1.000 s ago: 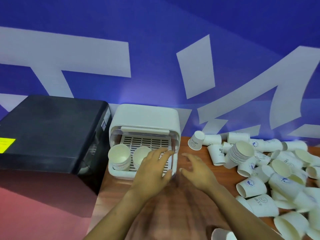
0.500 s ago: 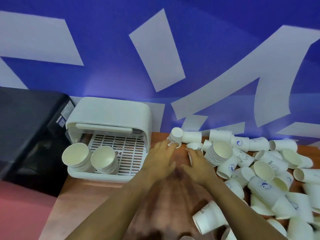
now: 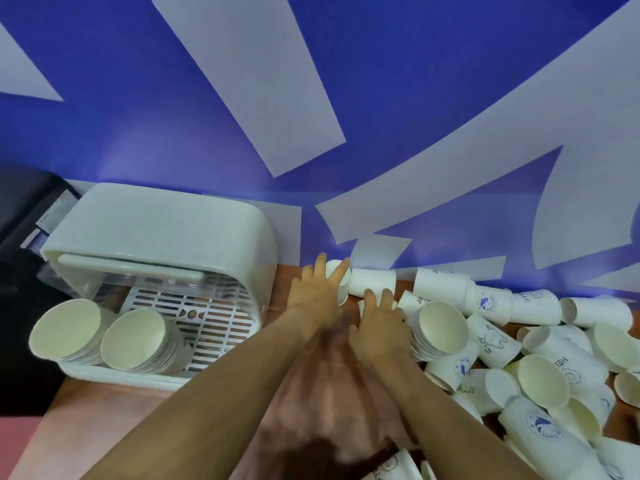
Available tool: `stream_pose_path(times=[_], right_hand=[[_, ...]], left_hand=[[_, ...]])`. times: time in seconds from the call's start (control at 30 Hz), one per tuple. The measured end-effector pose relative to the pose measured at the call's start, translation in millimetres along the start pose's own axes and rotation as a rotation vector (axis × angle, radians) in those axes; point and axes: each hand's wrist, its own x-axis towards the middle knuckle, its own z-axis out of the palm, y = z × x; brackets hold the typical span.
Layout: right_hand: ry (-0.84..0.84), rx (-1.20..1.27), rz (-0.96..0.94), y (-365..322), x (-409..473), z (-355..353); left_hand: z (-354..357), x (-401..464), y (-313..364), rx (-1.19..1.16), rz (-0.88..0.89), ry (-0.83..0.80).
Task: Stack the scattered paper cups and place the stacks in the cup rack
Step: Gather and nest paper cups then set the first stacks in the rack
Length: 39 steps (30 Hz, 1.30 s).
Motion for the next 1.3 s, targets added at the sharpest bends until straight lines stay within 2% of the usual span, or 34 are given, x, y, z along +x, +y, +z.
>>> stream_pose_path(times=[0.3, 0.7, 0.9, 1.1, 1.3], right_hand=[[0.038, 0.030, -0.006, 1, 11, 8], [-0.085, 0.204, -0.002, 0, -17, -1], [-0.029, 0.346, -0.023, 11, -56, -18], [0.125, 0.412, -0.028, 19, -108, -41], [0.182, 0.418, -0.005, 8, -146, -56]], left_hand=[[8, 18, 6, -0.012, 0.000, 0.012], [1, -20, -3, -0.059, -0.048, -0.063], [-6, -68, -8, -0.252, -0.036, -0.042], [-12, -115, -16, -0.441, 0.000, -0.032], [-33, -154, -30, -0.344, 0.034, 0.066]])
